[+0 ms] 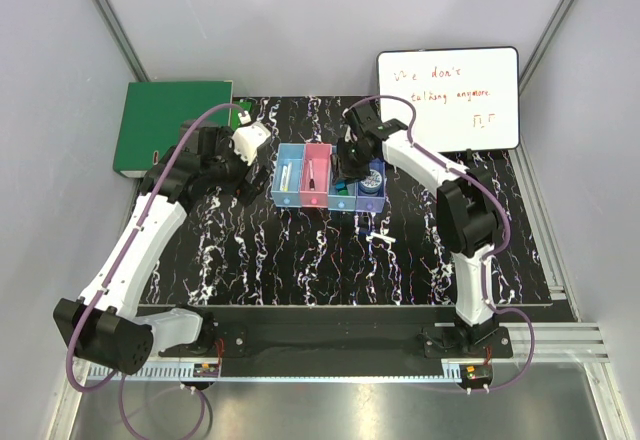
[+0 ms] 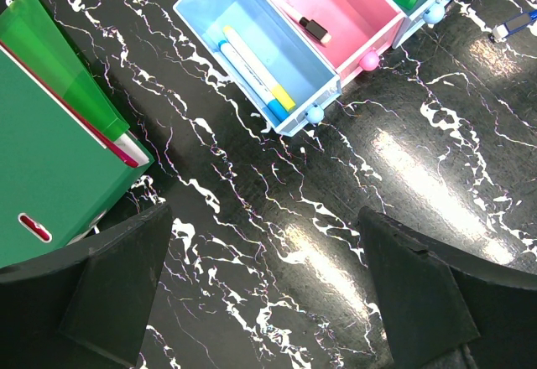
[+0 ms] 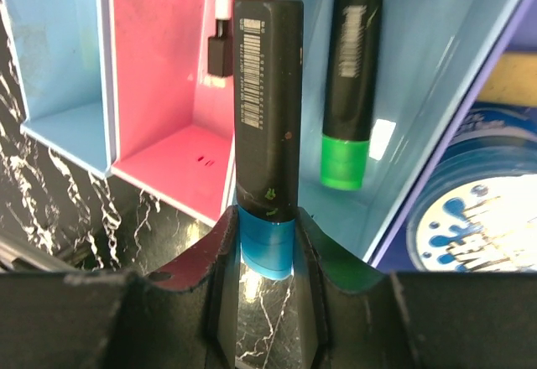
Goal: Sort the stationery into containers
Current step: Place the pen in the storage box.
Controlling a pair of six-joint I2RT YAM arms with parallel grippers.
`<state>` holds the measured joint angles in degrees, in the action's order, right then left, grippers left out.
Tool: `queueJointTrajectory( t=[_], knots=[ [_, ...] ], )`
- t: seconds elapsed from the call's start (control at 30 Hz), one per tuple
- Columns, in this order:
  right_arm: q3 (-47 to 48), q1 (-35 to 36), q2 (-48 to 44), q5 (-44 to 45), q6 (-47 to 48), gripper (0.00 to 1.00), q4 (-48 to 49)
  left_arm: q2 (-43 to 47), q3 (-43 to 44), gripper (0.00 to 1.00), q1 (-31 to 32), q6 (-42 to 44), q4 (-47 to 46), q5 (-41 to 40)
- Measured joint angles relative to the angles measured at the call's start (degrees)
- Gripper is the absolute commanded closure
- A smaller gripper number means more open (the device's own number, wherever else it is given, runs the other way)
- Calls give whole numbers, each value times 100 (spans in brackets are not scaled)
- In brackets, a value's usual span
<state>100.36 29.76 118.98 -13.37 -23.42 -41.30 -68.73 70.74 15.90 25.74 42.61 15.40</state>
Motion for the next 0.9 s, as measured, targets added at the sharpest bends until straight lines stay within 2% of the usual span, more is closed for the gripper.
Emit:
queueJointTrajectory(
  t=[0.3,0.47,0.53,0.6,0.63,0.7,0.77,0.9],
  knots=[
    [68,-125,249,83,-20,100,11,-2,0,1,0,-2,0,4],
    [109,-256,448,28,0,84,48,-2,0,1,0,0,0,4],
    [186,-258,501,28,24,73,109,0,2,1,0,-2,0,4],
    [254,-262,542,17,59,66,120,-2,4,2,0,0,0,4],
    [291,-267,562,11,74,57,129,0,4,1,0,0,0,4],
    [328,-271,573,-22,98,50,142,-2,4,2,0,-2,0,4],
    [356,-271,573,-74,138,45,164,-2,4,2,0,-2,0,4],
    [378,-271,573,-138,212,43,254,0,4,2,0,-2,0,4]
  ],
)
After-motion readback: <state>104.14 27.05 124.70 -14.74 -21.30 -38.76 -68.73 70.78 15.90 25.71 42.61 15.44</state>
